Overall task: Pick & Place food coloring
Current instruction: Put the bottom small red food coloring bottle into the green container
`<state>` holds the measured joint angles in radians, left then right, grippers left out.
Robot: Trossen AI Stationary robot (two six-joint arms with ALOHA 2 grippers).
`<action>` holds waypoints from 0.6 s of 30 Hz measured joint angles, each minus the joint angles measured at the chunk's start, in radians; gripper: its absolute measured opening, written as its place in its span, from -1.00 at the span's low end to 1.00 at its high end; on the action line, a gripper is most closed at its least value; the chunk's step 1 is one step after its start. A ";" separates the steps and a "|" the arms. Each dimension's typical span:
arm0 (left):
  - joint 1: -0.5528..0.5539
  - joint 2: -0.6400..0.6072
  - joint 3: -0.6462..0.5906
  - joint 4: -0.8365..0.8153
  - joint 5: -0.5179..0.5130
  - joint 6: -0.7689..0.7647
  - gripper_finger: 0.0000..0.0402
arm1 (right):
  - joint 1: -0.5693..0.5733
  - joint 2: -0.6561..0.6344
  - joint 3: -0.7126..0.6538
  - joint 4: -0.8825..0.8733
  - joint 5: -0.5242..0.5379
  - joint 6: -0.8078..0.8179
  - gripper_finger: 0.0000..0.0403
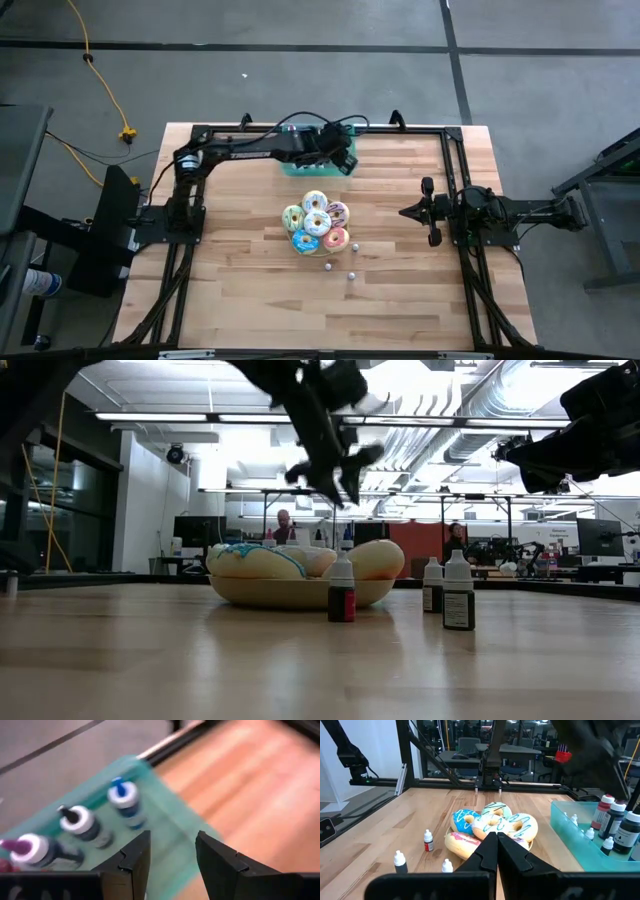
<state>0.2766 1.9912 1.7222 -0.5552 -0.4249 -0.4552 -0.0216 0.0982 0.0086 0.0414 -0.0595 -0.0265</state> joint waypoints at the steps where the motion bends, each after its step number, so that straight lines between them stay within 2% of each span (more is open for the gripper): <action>1: -0.011 -0.017 0.000 0.001 0.024 0.037 -0.27 | 0.000 0.000 0.000 0.000 0.000 0.000 -1.00; 6: -0.072 -0.095 0.000 -0.035 0.121 0.215 -0.27 | 0.000 0.000 0.000 0.000 0.000 0.000 -1.00; 10: -0.124 -0.150 0.001 -0.134 0.195 0.323 -0.27 | 0.000 0.000 0.000 0.000 0.000 0.000 -1.00; 18: -0.199 -0.232 0.001 -0.301 0.492 0.539 -0.27 | 0.000 0.000 0.000 0.000 0.000 0.000 -1.00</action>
<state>0.0773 1.7588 1.7229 -0.8565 0.0674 0.0843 -0.0219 0.0986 0.0086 0.0414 -0.0597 -0.0265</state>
